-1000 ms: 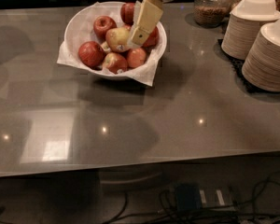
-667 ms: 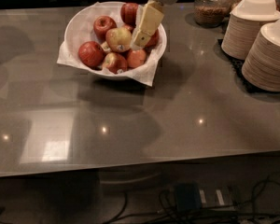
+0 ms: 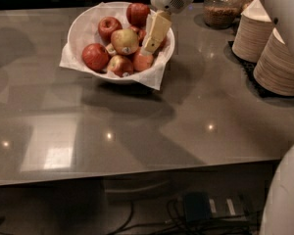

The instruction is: Pick apple from white bowl

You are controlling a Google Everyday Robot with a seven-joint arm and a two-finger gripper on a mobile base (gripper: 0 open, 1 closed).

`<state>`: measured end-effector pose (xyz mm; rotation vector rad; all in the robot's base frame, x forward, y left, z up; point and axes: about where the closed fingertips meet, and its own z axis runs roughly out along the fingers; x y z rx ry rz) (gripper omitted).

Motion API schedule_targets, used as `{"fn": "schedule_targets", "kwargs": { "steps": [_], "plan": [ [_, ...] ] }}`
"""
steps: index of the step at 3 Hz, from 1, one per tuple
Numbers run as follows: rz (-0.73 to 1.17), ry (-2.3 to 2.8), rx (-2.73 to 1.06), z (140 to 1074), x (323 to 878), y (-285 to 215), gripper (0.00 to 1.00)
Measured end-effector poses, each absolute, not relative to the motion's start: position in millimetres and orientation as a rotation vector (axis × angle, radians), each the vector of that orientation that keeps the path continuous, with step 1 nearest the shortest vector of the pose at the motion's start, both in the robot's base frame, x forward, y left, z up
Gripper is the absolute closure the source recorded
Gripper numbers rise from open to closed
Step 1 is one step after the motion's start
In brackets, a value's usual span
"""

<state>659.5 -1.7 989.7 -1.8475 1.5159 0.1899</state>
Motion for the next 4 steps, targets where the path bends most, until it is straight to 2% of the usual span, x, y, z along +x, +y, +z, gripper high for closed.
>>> {"fn": "schedule_targets", "kwargs": {
  "steps": [1,2,3,4],
  "plan": [
    [0.220,1.485,-1.877,973,674,1,0.00],
    [0.252,1.454,-1.904,959,682,8,0.08],
    [0.273,1.425,-1.915,950,689,16,0.26],
    [0.292,1.403,-1.920,943,695,25,0.26]
  ]
}}
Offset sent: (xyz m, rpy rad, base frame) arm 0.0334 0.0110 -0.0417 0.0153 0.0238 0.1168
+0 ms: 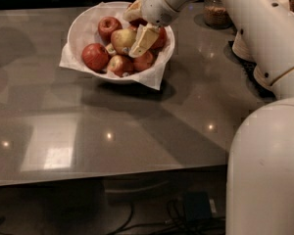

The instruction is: Pick apple from white bowl

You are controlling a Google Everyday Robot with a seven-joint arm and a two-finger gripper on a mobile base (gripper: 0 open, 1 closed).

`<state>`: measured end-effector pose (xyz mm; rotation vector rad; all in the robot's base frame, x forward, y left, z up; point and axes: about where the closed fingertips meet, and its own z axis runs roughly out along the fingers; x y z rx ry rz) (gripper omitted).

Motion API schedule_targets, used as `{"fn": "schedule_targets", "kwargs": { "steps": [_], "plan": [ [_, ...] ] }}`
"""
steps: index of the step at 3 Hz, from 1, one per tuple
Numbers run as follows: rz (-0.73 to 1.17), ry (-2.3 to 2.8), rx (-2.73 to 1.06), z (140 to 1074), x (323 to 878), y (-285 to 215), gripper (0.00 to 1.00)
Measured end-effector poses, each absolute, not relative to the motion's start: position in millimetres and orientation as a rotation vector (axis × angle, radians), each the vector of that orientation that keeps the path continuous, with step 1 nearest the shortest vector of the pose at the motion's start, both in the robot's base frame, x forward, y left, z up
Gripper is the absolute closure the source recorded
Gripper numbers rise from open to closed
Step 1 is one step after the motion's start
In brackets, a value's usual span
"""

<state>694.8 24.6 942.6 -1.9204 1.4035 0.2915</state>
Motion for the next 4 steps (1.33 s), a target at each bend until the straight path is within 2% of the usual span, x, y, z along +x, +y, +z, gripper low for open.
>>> {"fn": "schedule_targets", "kwargs": {
  "steps": [2,3,4],
  "plan": [
    [0.325,1.383,-1.932,931,699,36,0.27],
    [0.334,1.380,-1.936,928,699,38,0.32],
    [0.344,1.377,-1.943,925,699,40,0.51]
  ]
}}
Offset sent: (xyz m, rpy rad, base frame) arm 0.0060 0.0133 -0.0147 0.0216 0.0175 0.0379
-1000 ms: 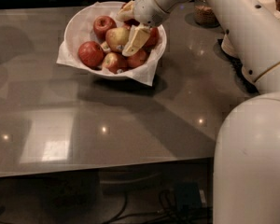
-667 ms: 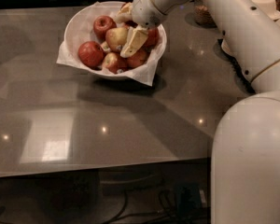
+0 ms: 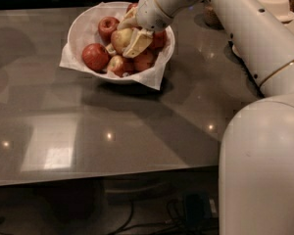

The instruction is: Pick apple from white bowl

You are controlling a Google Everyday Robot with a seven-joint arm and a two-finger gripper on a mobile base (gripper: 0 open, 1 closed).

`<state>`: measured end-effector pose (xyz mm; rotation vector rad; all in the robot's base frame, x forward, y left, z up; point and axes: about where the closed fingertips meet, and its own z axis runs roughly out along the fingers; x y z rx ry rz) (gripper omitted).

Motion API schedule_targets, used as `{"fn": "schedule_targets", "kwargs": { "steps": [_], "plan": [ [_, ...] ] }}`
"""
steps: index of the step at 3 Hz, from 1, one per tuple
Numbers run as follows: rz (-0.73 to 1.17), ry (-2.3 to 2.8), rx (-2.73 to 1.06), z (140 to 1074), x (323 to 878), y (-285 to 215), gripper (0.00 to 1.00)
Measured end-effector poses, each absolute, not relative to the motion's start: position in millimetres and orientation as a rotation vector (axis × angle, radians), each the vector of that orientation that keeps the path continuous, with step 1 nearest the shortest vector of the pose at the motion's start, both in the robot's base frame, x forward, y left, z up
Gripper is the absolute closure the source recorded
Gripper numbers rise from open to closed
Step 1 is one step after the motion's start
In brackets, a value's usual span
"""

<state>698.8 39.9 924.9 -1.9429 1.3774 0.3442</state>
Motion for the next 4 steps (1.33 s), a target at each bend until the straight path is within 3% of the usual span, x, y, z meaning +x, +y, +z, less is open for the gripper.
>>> {"fn": "schedule_targets", "kwargs": {
  "steps": [2,4],
  "plan": [
    [0.352,1.374,-1.959,925,697,41,0.97],
    [0.307,1.344,-1.973,954,690,33,1.00]
  ]
}}
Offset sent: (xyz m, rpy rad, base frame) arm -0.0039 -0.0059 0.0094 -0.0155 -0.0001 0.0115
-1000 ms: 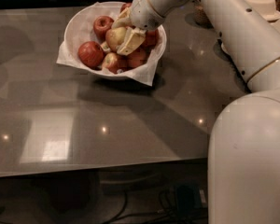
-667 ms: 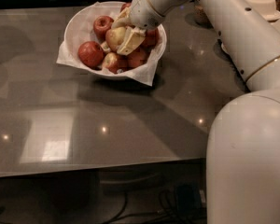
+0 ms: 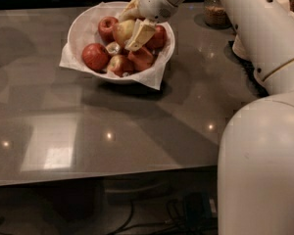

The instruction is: Pick apple from white bowl

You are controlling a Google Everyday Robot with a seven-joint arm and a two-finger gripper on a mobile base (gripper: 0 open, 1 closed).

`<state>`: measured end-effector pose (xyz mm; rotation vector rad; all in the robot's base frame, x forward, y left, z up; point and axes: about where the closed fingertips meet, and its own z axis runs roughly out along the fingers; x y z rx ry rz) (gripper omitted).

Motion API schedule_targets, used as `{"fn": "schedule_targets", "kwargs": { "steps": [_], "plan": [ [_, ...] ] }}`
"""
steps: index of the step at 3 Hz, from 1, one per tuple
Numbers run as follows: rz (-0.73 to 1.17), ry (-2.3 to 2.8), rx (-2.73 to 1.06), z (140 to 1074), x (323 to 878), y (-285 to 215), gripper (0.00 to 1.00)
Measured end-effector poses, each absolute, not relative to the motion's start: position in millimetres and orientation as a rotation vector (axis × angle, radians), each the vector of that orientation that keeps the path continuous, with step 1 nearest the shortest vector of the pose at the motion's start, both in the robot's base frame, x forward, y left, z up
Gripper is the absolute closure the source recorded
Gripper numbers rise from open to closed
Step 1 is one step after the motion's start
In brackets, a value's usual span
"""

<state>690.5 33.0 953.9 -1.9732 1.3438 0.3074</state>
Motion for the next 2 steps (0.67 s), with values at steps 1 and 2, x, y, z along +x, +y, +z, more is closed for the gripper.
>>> {"fn": "schedule_targets", "kwargs": {
  "steps": [1,2],
  "plan": [
    [0.273,1.306,-1.963,988,677,27,1.00],
    [0.239,1.251,-1.941,1032,656,26,1.00]
  ]
}}
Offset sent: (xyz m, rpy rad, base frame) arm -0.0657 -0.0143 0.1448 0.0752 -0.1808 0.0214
